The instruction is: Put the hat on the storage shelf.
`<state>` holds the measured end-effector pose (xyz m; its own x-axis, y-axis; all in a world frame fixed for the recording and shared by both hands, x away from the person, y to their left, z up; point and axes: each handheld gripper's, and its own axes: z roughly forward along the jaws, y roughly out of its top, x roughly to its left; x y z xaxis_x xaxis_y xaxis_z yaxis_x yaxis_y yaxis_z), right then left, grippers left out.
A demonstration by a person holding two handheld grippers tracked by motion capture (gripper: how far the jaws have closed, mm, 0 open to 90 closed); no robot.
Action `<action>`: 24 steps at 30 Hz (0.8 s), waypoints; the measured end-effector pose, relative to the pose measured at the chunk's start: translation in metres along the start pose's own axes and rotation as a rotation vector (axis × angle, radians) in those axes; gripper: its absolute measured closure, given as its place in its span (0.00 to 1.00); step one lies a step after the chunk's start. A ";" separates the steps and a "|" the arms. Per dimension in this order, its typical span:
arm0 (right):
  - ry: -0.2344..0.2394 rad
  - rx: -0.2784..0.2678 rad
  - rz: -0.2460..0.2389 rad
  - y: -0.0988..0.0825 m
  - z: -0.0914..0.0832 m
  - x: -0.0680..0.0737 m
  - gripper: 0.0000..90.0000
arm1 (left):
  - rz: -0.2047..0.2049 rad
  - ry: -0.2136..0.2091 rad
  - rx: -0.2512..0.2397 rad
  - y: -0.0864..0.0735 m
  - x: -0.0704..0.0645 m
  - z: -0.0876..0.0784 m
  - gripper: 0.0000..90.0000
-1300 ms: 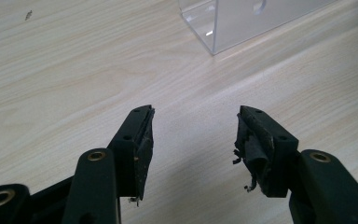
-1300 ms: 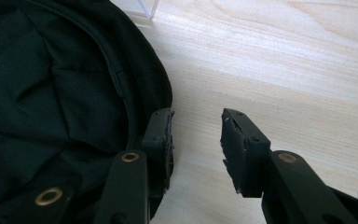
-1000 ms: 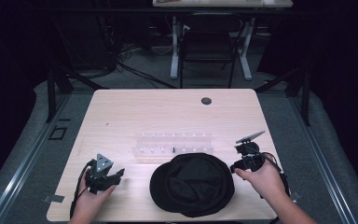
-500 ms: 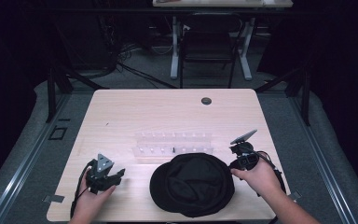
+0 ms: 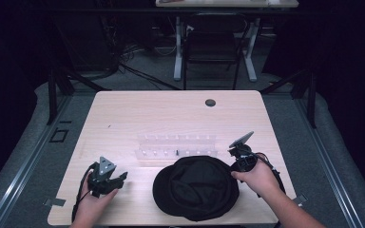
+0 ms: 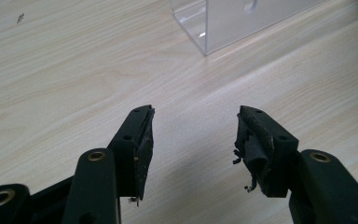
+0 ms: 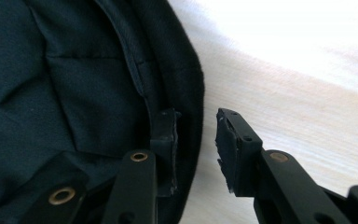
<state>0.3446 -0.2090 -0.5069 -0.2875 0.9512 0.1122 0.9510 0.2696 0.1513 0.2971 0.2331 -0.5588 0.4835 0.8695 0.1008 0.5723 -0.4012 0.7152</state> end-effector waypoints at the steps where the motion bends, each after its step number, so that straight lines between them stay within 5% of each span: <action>1: 0.003 0.007 0.004 0.000 0.001 0.000 0.76 | 0.000 0.000 0.000 0.000 0.000 0.000 0.52; 16: 0.047 0.056 0.023 0.003 0.013 -0.007 0.77 | -0.009 -0.003 -0.001 0.000 -0.002 0.002 0.52; 24: 0.073 0.101 0.030 0.005 0.015 -0.005 0.90 | -0.008 -0.003 -0.001 0.000 -0.002 0.002 0.52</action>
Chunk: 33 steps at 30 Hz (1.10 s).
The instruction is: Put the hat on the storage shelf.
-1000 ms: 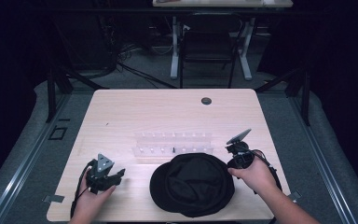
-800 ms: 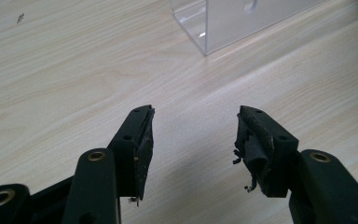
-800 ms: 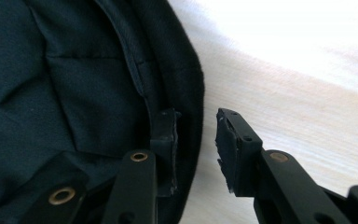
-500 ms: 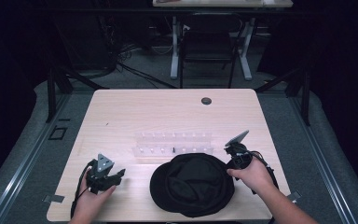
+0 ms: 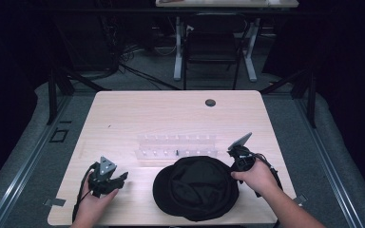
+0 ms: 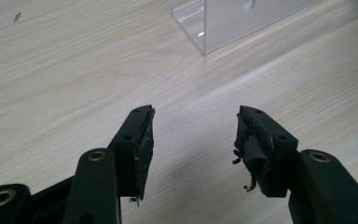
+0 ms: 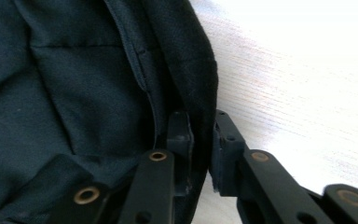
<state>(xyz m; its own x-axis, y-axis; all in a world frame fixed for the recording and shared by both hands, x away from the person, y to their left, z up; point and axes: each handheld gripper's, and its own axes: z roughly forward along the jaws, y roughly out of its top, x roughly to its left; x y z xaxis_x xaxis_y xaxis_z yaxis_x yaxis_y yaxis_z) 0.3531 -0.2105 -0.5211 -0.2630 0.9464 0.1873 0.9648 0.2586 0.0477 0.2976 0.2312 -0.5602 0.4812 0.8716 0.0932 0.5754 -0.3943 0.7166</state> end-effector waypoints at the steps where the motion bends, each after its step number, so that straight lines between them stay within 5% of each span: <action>1: 0.002 0.000 0.000 0.000 0.000 0.001 0.91 | 0.002 -0.001 0.003 0.000 0.000 0.000 0.52; 16: 0.004 0.105 -0.033 -0.001 -0.009 0.005 0.97 | 0.001 0.003 0.000 0.000 0.000 -0.001 0.52; 23: 0.042 0.068 0.002 -0.006 -0.018 0.008 0.97 | -0.003 0.001 -0.001 0.000 0.000 0.000 0.52; 24: 0.034 0.114 -0.034 -0.004 -0.024 0.006 0.97 | 0.000 0.001 0.000 0.000 0.000 0.000 0.52; 26: 0.065 0.080 0.003 -0.007 -0.027 0.007 0.98 | 0.004 0.002 0.003 0.000 0.001 0.000 0.52; 27: 0.054 0.151 -0.060 -0.003 -0.035 0.003 0.98 | 0.004 0.002 0.002 0.000 0.001 0.000 0.52; 29: 0.119 0.030 0.052 -0.009 -0.032 0.008 0.98 | 0.002 0.001 0.003 0.000 0.001 0.000 0.52; 30: 0.104 0.088 0.007 -0.006 -0.039 0.005 0.98 | 0.002 0.001 0.002 0.000 0.001 -0.001 0.52; 33: 0.098 0.064 0.018 -0.007 -0.043 0.009 0.98 | 0.000 0.001 0.003 -0.001 0.001 -0.001 0.52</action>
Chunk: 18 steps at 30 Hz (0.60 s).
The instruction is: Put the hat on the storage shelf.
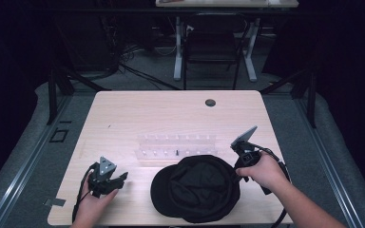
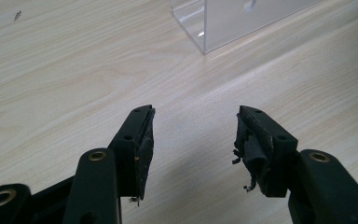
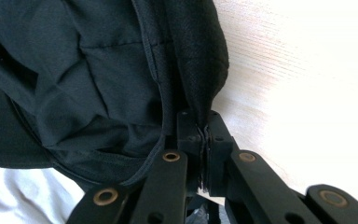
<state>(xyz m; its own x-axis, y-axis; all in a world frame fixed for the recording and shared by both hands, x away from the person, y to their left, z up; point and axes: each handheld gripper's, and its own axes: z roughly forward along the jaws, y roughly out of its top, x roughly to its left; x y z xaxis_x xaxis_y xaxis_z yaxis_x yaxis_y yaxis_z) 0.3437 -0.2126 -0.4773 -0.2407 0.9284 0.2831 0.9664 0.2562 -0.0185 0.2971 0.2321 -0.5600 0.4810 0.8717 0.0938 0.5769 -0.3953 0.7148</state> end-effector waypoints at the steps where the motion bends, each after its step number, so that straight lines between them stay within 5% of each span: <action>1: -0.015 0.012 -0.014 0.000 -0.003 0.002 0.98 | 0.000 0.000 0.000 0.000 0.000 0.000 0.52; 3: -0.015 -0.008 -0.007 -0.002 -0.004 0.005 0.98 | -0.005 -0.001 0.000 0.000 0.000 0.000 0.52; 4: -0.031 0.031 -0.040 -0.001 -0.009 0.006 0.98 | -0.007 -0.002 0.000 0.000 0.000 0.000 0.52; 5: -0.013 -0.037 0.005 -0.004 -0.007 0.009 0.98 | -0.008 -0.001 0.000 0.000 0.000 0.000 0.52; 6: -0.054 0.069 -0.076 0.000 -0.017 0.008 0.98 | -0.008 -0.001 0.000 0.000 0.000 0.000 0.52; 7: -0.055 0.074 -0.081 0.000 -0.020 0.009 0.98 | -0.008 0.000 -0.001 0.000 0.000 0.000 0.52; 8: -0.039 0.005 -0.030 -0.003 -0.018 0.013 0.98 | -0.009 0.000 -0.001 -0.001 0.000 0.000 0.52; 18: -0.071 -0.024 -0.007 -0.006 -0.044 0.020 0.98 | -0.004 -0.002 0.006 0.000 0.001 -0.001 0.52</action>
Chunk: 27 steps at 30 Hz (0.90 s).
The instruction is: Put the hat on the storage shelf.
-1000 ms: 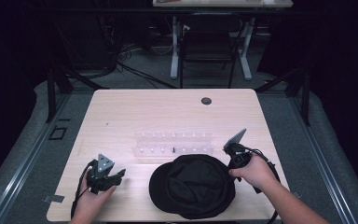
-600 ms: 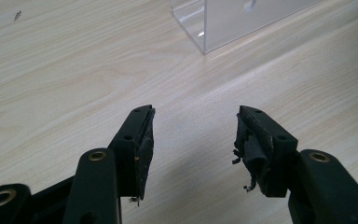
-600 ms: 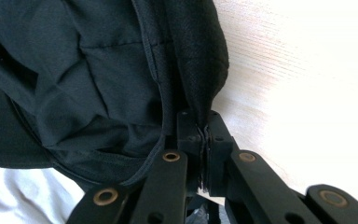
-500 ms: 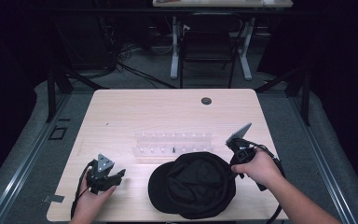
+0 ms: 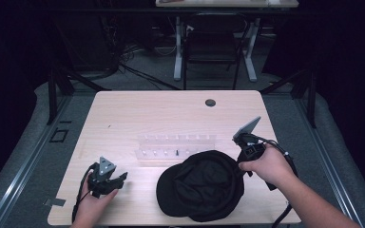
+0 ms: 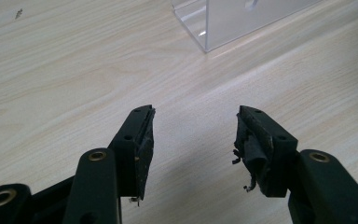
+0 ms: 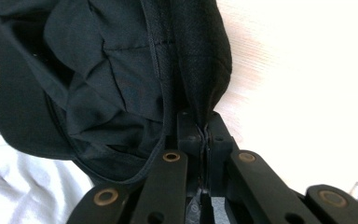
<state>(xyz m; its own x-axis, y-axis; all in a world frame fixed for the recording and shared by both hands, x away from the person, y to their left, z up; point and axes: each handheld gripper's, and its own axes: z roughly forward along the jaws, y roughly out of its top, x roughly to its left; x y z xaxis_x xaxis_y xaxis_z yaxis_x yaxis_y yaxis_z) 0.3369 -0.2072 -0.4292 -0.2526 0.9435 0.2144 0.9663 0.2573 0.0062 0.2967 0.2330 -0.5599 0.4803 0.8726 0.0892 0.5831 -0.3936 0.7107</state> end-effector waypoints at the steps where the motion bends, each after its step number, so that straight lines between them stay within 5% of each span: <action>1: -0.005 0.001 0.000 0.000 -0.003 0.001 0.98 | -0.001 -0.002 0.001 0.000 0.000 0.000 0.52; 27: -0.079 -0.026 0.014 -0.004 -0.063 0.017 0.98 | -0.003 -0.002 0.001 0.000 0.000 0.000 0.52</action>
<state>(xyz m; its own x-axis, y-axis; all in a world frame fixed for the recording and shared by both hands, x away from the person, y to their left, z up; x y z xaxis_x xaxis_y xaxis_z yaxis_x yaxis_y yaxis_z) 0.3317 -0.2051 -0.3635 -0.2414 0.9607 0.1368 0.9704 0.2396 0.0297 0.2965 0.2327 -0.5604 0.4795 0.8734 0.0856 0.5852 -0.3909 0.7105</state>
